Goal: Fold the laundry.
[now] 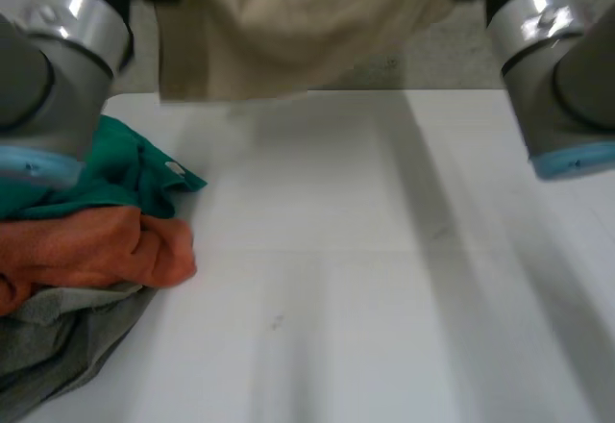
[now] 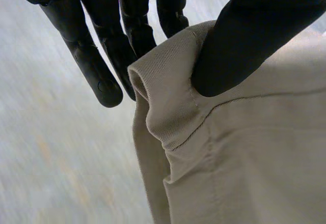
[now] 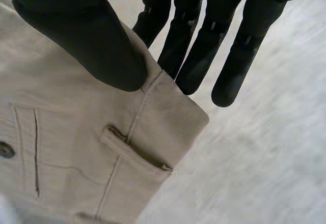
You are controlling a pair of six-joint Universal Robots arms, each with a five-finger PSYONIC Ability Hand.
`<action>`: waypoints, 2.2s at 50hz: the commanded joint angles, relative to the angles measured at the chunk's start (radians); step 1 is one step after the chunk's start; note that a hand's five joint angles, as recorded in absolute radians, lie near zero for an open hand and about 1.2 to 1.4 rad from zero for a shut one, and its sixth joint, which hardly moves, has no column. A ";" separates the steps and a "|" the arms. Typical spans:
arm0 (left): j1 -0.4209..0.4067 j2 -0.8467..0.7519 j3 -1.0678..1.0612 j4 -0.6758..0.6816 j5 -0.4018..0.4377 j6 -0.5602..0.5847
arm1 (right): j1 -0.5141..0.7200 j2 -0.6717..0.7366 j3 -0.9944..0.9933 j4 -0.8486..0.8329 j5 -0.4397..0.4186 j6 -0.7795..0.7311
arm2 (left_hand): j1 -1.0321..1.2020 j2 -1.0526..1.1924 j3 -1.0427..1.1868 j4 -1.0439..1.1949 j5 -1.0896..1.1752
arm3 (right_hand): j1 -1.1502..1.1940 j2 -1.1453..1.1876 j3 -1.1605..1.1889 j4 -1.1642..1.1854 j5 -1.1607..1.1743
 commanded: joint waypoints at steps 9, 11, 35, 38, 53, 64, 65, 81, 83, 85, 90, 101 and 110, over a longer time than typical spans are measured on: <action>-0.079 -0.055 -0.437 -0.150 -0.010 0.210 | 0.028 0.182 0.214 0.302 -0.027 -0.267 | 0.256 0.198 0.209 0.198 0.219 | 0.276 0.223 0.203 0.200 0.208; -0.090 -0.018 -0.495 -0.212 -0.025 0.245 | 0.016 0.156 0.255 0.363 -0.030 -0.289 | 0.256 0.198 0.209 0.198 0.219 | 0.276 0.223 0.203 0.200 0.208; -0.131 0.092 -0.528 -0.667 -0.073 0.506 | -0.093 -0.069 0.543 0.782 -0.110 -0.595 | 0.256 0.198 0.209 0.198 0.219 | 0.276 0.223 0.203 0.200 0.208; -0.131 0.020 -0.451 -0.593 -0.130 0.465 | -0.073 -0.019 0.492 0.709 -0.081 -0.497 | 0.256 0.198 0.209 0.198 0.219 | 0.276 0.223 0.203 0.200 0.208; -0.159 -0.038 -0.367 -0.630 -0.171 0.385 | -0.033 -0.032 0.548 0.540 -0.055 -0.414 | 0.256 0.198 0.209 0.198 0.219 | 0.276 0.223 0.203 0.200 0.208; -0.211 0.173 -0.488 -0.971 -0.124 0.496 | -0.088 -0.194 0.739 0.661 -0.088 -0.636 | 0.256 0.198 0.209 0.198 0.219 | 0.276 0.223 0.203 0.200 0.208; -0.213 0.184 -0.488 -0.963 -0.110 0.499 | -0.090 -0.202 0.746 0.661 -0.092 -0.644 | 0.079 0.021 0.032 0.021 0.042 | 0.276 0.223 0.203 0.200 0.208; -0.085 -0.125 -0.279 -0.406 0.031 0.497 | -0.092 -0.226 0.772 0.618 -0.099 -0.592 | -0.966 -1.024 -1.013 -1.024 -1.003 | 0.276 0.223 0.203 0.200 0.208; -0.070 -0.173 -0.255 -0.383 0.054 0.493 | -0.093 -0.228 0.776 0.613 -0.099 -0.592 | -0.934 -0.991 -0.981 -0.991 -0.970 | 0.276 0.223 0.203 0.200 0.208; -0.050 -0.234 -0.216 -0.382 0.102 0.483 | -0.098 -0.229 0.776 0.601 -0.102 -0.589 | -0.854 -0.912 -0.901 -0.912 -0.891 | 0.276 0.223 0.203 0.200 0.208; -0.009 -0.329 -0.164 -0.406 0.269 0.437 | -0.115 -0.231 0.779 0.590 -0.104 -0.578 | -0.675 -0.733 -0.722 -0.733 -0.712 | 0.276 0.223 0.203 0.200 0.208; 0.005 -0.406 -0.121 -0.406 0.272 0.428 | -0.141 -0.233 0.788 0.576 -0.116 -0.576 | -0.397 -0.454 -0.444 -0.454 -0.433 | 0.276 0.223 0.203 0.200 0.208; 0.001 -0.400 -0.127 -0.423 0.185 0.519 | -0.148 -0.234 0.800 0.569 -0.121 -0.576 | 0.138 0.080 0.091 0.080 0.101 | 0.276 0.223 0.203 0.200 0.208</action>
